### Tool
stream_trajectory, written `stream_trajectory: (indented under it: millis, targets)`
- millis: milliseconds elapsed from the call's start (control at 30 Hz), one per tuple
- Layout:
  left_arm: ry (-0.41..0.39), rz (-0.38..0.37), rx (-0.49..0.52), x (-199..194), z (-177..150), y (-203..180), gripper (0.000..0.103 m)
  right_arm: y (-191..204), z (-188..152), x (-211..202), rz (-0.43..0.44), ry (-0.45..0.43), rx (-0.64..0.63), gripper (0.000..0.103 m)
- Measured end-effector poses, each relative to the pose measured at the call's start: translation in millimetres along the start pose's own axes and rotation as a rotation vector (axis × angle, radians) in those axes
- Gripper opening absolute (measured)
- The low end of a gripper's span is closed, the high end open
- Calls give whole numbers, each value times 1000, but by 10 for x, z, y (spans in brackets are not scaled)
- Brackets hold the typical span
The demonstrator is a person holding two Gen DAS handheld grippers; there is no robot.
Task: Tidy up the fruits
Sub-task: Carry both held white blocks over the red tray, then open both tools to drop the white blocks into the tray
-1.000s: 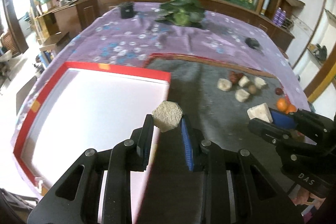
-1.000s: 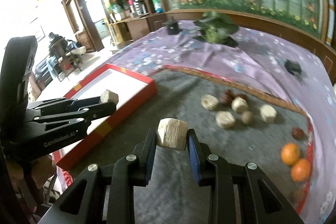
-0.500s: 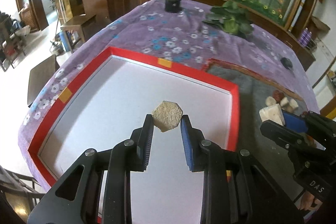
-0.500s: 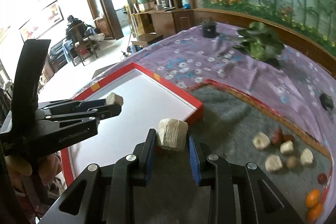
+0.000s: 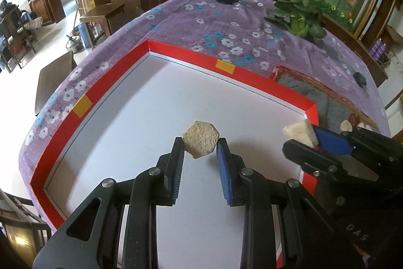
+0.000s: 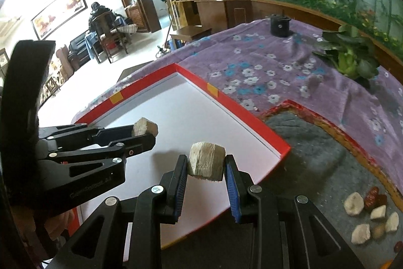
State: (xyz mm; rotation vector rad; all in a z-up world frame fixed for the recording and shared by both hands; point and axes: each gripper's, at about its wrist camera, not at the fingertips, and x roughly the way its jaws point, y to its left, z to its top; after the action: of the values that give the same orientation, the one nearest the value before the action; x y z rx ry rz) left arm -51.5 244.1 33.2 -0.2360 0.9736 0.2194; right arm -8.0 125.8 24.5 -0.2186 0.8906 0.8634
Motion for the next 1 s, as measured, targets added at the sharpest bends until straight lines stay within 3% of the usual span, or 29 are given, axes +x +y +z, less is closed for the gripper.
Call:
stream_trajectory:
  millis: [500,533,600,700,767,1000]
  targets:
    - [50,-11,-67,143,43,82,26,32,-17,273,11,40,-13,29]
    - [52,-8,-67,144,42,82,28,35,-20,263,15,41,-11,29]
    - [64,-5,-80,151,40,96,45,39,-29,203,14,31,-11,31]
    - [48,-19,-117,107,45,134,58,39,-36,91,11,4,-5,31]
    - [38,-9,-132,76,43,145,62,34,-48,29,14,-3,4,32]
    - [16,8,-104,-47,-12,38,62,40,-152,-135,-18,-10,10,33]
